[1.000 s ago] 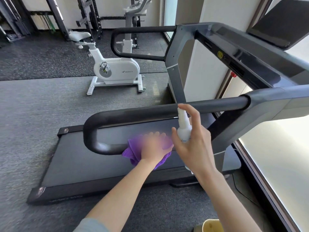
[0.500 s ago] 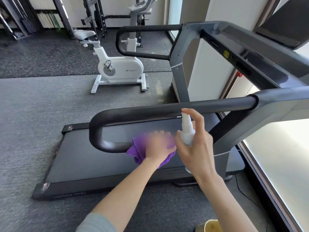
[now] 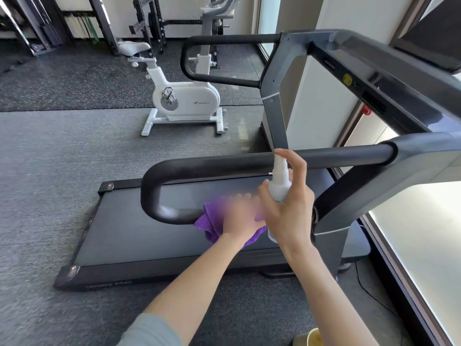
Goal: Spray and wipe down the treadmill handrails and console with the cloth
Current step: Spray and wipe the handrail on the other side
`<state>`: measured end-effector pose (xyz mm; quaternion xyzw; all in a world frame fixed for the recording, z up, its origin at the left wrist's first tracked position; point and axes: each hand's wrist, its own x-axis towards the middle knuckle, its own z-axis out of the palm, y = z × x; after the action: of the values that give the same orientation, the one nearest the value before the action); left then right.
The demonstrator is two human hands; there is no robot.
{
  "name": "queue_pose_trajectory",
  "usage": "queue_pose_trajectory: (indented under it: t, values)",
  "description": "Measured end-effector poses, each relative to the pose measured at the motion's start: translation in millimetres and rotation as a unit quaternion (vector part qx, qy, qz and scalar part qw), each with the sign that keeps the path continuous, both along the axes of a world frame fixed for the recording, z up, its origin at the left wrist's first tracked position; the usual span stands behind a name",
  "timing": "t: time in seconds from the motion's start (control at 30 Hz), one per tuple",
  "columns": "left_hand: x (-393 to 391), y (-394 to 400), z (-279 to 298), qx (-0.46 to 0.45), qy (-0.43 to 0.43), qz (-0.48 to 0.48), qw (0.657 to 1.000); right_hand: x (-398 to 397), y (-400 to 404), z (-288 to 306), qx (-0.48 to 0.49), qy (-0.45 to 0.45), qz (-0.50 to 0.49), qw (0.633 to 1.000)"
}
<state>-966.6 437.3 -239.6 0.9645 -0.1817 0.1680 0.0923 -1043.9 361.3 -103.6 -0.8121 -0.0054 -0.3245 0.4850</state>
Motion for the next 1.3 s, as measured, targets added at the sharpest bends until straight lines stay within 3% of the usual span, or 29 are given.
queue_pose_trajectory:
  t: [0.4,0.53,0.67,0.77,0.9,1.03,1.3]
  values:
    - [-1.4,1.6,-3.2,0.055,-0.019,0.007,0.998,-23.8,-71.2,-9.4,-0.031,0.024,-0.100,0.994]
    - [-0.1,1.2,-4.5,0.055,-0.017,0.010,0.998,-25.3,-92.7,-6.8,-0.012,0.036,-0.128,0.991]
    - [0.4,0.5,-4.3,0.060,-0.011,0.009,0.998,-25.0,-103.9,-6.5,0.057,-0.010,-0.152,0.987]
    - [0.6,1.0,-3.8,0.060,-0.008,0.007,0.998,-27.3,-107.7,-9.1,0.057,-0.022,-0.151,0.987]
    - [0.3,4.5,-1.8,0.036,-0.012,-0.012,0.999,-31.6,-110.8,-21.8,0.014,0.010,-0.149,0.989]
    - [-5.3,14.1,4.6,-0.052,-0.046,-0.015,0.998,-40.8,-114.6,-49.3,-0.008,0.040,-0.136,0.990]
    - [-42.8,61.0,14.0,-0.117,-0.114,0.021,0.986,-44.3,-99.8,-113.5,-0.058,0.209,-0.105,0.971]
